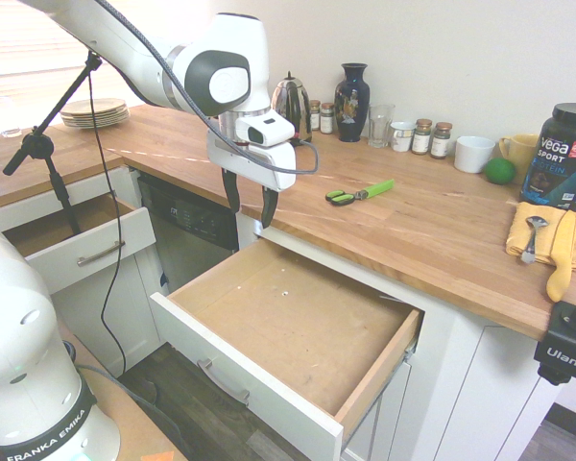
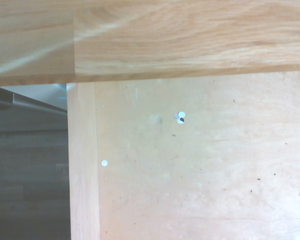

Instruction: Put scissor in the drawer

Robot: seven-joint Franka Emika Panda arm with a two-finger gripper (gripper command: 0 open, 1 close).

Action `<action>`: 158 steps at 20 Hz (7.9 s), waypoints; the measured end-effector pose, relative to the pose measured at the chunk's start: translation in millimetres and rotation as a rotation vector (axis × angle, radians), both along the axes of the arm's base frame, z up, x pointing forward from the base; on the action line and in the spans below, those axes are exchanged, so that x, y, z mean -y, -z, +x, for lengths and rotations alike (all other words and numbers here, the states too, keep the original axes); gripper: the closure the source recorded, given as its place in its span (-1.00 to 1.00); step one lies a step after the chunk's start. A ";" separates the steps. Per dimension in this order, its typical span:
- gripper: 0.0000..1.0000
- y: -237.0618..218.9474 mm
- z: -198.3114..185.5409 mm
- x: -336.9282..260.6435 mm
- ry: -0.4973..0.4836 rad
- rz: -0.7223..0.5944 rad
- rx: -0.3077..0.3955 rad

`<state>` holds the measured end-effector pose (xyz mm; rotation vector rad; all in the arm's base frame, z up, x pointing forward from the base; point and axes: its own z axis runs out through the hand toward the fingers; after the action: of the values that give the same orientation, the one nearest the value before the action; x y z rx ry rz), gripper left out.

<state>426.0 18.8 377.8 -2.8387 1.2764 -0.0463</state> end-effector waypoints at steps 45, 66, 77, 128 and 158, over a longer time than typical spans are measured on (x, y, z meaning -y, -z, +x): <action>-1.00 32.1 286.2 56.3 0.297 -0.120 0.102; 1.00 43.9 289.6 73.3 0.329 -0.080 0.085; 1.00 44.5 290.0 69.3 0.326 -0.074 0.085; 1.00 -85.8 143.0 43.3 0.022 -0.010 -0.012; 1.00 -22.3 -0.5 43.0 0.060 -0.012 -0.043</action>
<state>425.5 -24.1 400.0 -2.8260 1.3735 0.0061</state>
